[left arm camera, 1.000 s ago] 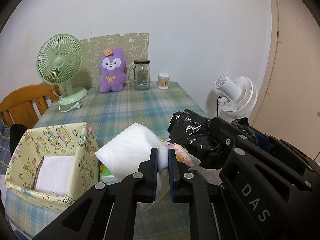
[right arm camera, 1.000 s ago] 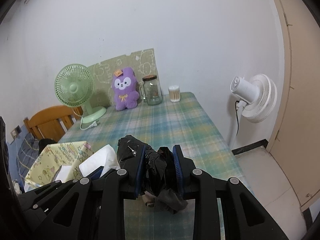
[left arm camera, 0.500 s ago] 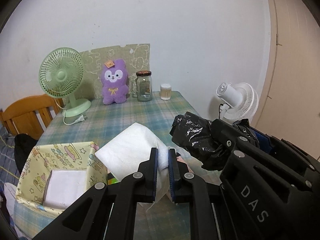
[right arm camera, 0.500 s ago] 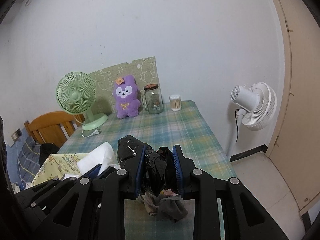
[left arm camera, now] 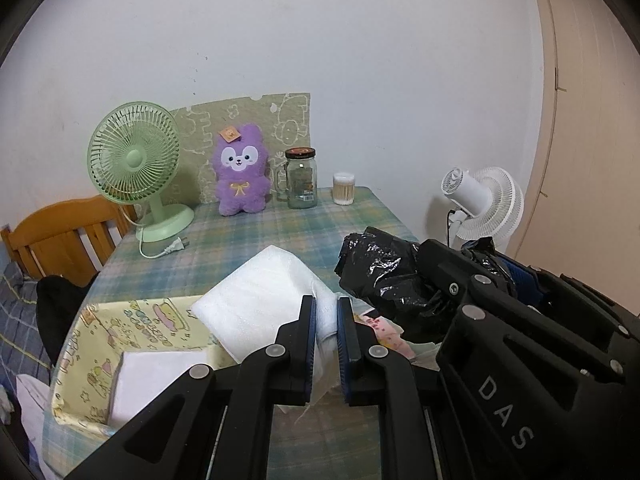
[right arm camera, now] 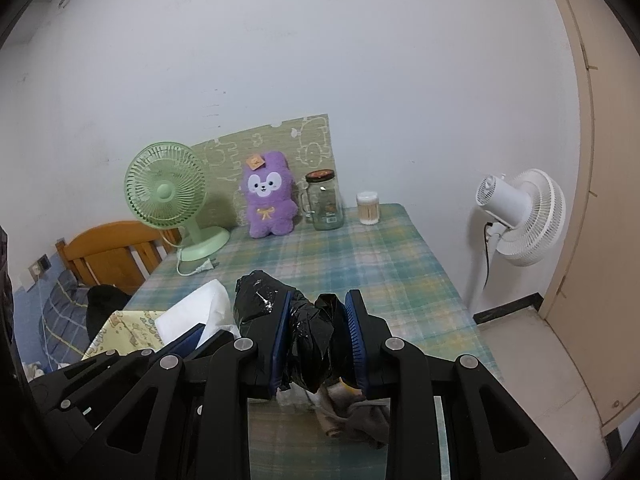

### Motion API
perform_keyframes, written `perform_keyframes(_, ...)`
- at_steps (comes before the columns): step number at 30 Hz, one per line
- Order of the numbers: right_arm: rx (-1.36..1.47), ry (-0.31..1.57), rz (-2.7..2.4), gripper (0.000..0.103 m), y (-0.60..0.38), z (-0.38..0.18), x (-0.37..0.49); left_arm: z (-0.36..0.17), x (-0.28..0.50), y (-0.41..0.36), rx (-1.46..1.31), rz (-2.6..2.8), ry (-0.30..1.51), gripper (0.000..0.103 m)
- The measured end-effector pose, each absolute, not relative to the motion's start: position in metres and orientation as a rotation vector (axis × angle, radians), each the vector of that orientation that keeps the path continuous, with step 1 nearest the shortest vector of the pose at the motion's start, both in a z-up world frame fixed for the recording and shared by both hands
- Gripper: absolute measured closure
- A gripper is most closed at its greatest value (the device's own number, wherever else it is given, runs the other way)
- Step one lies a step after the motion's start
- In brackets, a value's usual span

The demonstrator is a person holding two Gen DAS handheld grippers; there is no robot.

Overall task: Organize soft objects
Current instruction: 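Carry the towel and black bag over the yellow fabric box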

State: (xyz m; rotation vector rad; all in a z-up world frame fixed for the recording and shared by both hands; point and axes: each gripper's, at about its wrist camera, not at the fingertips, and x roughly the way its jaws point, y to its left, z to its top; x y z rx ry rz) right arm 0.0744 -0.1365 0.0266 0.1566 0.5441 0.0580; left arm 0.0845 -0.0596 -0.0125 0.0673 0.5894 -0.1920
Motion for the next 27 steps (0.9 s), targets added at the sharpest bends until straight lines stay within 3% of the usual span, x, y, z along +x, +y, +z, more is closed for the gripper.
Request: perform_keyframes(27,0.095,0.585,0.186,0.072,-0.044,0.024,0.104,-0.017,0.100,0.026,0.089,-0.088,0.609,0.095)
